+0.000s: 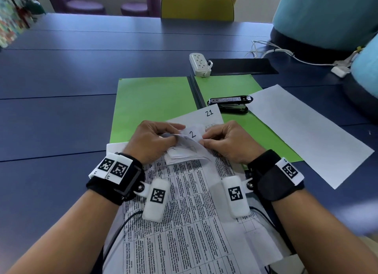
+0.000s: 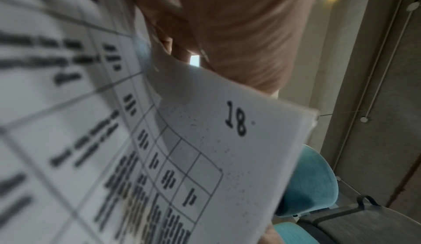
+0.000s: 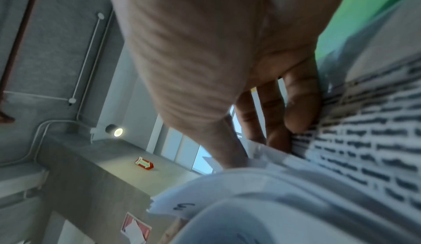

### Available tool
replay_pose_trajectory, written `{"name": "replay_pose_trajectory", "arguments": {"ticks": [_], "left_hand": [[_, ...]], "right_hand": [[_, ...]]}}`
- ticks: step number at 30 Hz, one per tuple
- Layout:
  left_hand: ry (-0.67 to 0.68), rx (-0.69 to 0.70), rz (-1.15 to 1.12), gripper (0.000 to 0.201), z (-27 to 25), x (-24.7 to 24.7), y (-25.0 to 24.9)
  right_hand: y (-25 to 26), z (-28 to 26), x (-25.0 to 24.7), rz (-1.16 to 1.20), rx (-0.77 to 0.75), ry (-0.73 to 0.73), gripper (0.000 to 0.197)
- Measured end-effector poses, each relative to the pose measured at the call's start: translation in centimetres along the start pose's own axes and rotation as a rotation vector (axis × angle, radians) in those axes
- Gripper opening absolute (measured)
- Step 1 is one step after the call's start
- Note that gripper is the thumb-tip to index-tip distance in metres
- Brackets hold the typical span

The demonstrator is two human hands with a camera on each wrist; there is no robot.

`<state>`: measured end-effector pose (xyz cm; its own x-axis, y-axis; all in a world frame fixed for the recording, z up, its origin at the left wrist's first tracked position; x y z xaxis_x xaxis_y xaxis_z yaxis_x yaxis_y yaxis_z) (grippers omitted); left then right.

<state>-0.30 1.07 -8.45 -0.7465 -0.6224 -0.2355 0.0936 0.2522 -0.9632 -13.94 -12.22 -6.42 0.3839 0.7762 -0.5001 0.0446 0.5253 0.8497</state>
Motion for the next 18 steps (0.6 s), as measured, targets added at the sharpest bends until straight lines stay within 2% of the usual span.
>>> {"name": "replay_pose_trajectory", "arguments": {"ticks": [4,7,9,11,14,18], "left_hand": [[0.0,0.048,0.018,0.022,-0.4,0.0,-0.8],[0.031,0.067,0.015,0.027,-0.3,0.0,-1.1],[0.038,0.079,0.026,0.025,-0.3,0.1,-1.0],[0.051,0.048,0.021,0.005,-0.3,0.2,-1.0],[0.096,-0.018,0.063,0.027,-0.3,0.4,-0.7],[0.125,-0.04,0.115,0.015,-0.2,0.1,-1.0]], "right_hand": [[1.0,0.0,0.0,-0.12,-0.03,0.014,0.005],[1.9,-0.5,-0.1,-0.14,-0.057,-0.01,0.019],[2.4,-0.8,0.0,-0.176,-0.07,-0.016,0.02],[2.9,-1.1,0.1,-0.219,-0.084,-0.024,0.02],[3.7,-1.3,0.1,-0.239,-0.105,-0.033,0.021],[4.2,-1.4,-0.1,-0.253,-0.117,-0.092,0.024]]}}
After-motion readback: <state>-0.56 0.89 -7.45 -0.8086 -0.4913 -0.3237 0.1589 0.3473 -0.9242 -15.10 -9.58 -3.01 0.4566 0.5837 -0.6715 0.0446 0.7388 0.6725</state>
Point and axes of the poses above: each hand's wrist, its own z-axis towards the middle knuckle, its own x-axis out of the palm, y = z × x, the point moved 8 cm from there along z, towards the middle knuckle, and after that the axes turned 13 degrees about -x, right-handed, at the moved point
